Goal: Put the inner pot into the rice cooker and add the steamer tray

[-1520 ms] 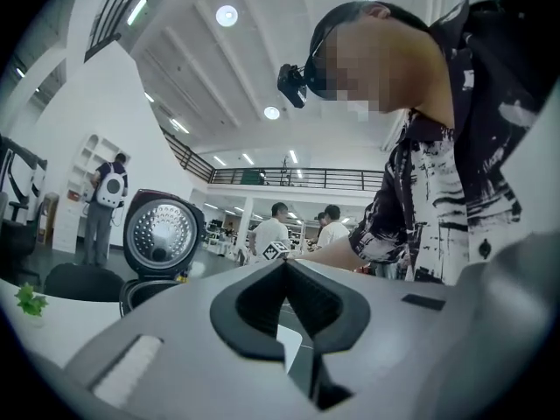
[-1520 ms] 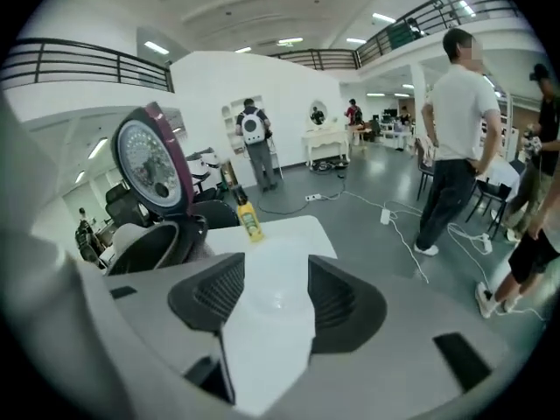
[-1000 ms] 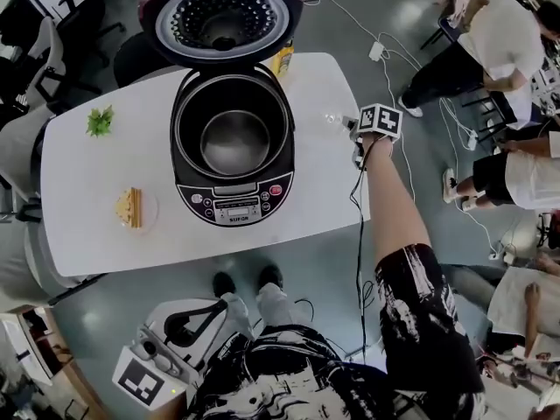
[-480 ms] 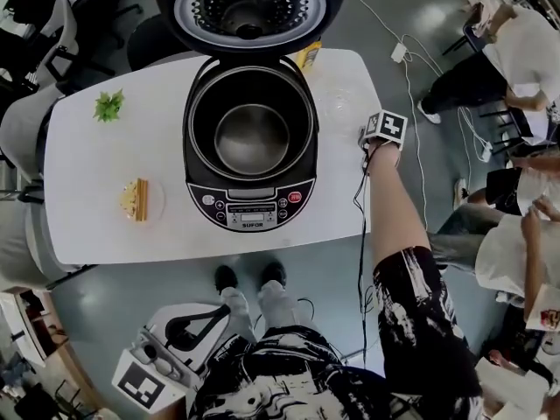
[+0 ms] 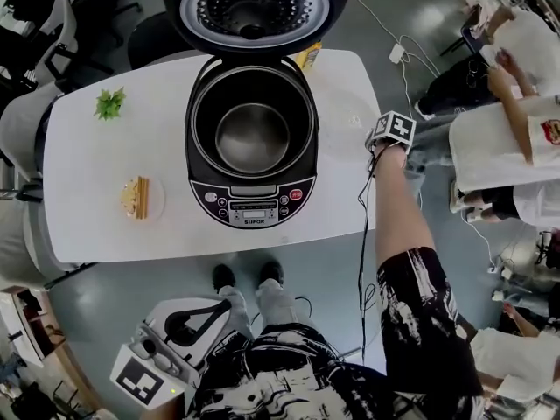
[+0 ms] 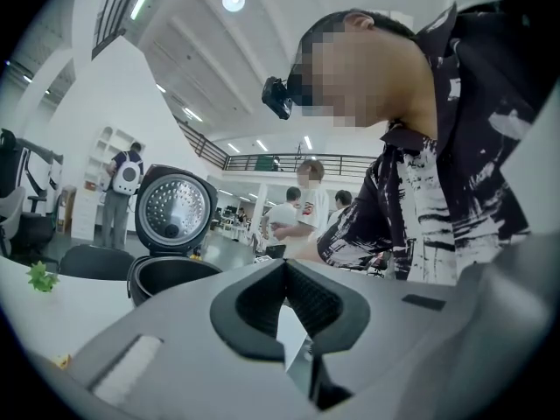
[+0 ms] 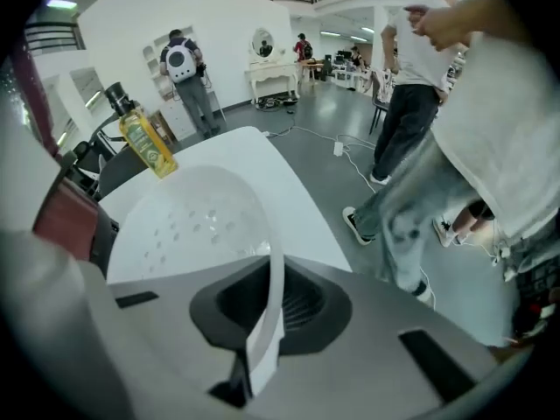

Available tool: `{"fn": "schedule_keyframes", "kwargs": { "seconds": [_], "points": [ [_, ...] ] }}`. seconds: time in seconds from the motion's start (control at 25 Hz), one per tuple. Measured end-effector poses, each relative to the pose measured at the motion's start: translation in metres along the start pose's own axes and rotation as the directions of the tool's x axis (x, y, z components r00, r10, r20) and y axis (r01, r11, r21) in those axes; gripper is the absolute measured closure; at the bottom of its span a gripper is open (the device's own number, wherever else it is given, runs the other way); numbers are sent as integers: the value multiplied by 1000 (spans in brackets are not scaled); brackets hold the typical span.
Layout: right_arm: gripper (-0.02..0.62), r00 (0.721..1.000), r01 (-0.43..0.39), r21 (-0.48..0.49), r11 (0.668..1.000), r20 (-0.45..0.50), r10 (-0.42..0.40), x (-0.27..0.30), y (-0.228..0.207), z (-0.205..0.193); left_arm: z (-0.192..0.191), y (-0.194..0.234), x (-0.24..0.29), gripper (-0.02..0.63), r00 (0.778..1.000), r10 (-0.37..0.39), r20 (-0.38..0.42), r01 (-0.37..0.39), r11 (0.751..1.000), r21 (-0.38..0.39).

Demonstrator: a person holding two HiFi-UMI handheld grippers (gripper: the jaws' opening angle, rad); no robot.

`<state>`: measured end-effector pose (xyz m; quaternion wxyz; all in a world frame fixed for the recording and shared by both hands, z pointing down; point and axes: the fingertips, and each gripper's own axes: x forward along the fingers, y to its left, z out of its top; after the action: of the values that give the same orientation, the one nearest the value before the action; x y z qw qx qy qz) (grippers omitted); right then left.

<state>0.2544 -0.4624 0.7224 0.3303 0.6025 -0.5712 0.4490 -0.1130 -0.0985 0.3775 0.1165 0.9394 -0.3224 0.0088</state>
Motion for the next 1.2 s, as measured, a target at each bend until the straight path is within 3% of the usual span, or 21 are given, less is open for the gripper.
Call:
{"fn": "schedule_keyframes", "kwargs": {
  "seconds": [0.36,0.52,0.68,0.88,1.0,1.2],
  "points": [
    [594,993,-86,8,996,82,85,-92,-11,21,30,-15,1,601,993,-93,70,90,995,40],
    [594,976,-161,-60,985,136,168,-160,8,38,50,-24,-3,601,984,-142,108,134,988,77],
    [594,948,-237,-165,957,174,265,-229,51,52,64,-33,-13,601,974,-181,138,168,980,103],
    [594,912,-307,-321,896,170,373,-286,143,57,76,-37,-34,601,966,-198,167,178,976,127],
    [594,911,-316,-383,868,133,390,-285,193,47,76,-39,-49,601,966,-189,175,169,977,127],
    [594,926,-311,-413,856,72,371,-253,251,26,75,-40,-73,601,970,-159,183,135,982,135]
  ]
}}
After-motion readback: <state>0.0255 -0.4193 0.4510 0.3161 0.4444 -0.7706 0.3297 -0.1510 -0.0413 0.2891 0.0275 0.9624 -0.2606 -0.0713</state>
